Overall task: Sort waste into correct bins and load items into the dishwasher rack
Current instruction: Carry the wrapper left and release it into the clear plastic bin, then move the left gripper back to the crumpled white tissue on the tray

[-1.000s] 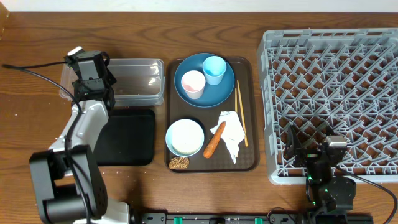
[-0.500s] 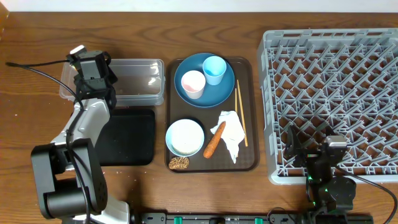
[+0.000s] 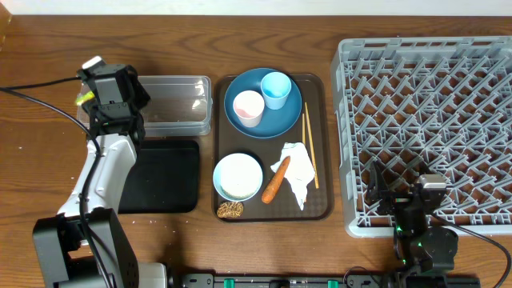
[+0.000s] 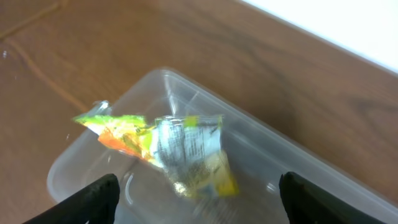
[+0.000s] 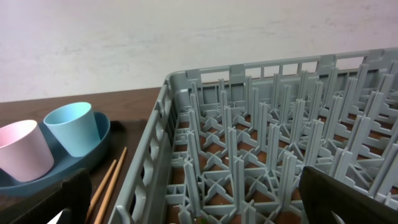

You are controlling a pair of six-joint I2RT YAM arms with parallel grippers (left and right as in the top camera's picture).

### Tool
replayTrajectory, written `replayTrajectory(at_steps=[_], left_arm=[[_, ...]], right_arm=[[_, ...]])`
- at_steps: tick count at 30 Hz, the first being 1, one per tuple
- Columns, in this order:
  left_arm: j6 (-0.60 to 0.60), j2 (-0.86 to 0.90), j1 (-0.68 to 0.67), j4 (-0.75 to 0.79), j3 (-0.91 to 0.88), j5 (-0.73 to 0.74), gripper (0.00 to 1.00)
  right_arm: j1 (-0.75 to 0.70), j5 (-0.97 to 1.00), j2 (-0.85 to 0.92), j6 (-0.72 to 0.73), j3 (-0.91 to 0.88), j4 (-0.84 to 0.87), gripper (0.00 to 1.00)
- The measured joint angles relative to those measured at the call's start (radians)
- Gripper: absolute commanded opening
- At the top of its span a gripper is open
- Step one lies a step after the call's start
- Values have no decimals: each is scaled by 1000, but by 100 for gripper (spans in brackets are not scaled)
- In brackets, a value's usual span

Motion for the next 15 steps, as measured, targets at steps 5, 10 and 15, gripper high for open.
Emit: replayTrajectory(at_steps=[5,10,15], left_arm=[[-3,0,0,-44,0,4,93],[-3,-23,0,-58,0,90,93],[-3,-156,-2,-144,0,214,93]], right_arm=[[0,0,0,0,0,0,99],[0,0,0,0,0,0,99],[0,0,0,0,0,0,99]])
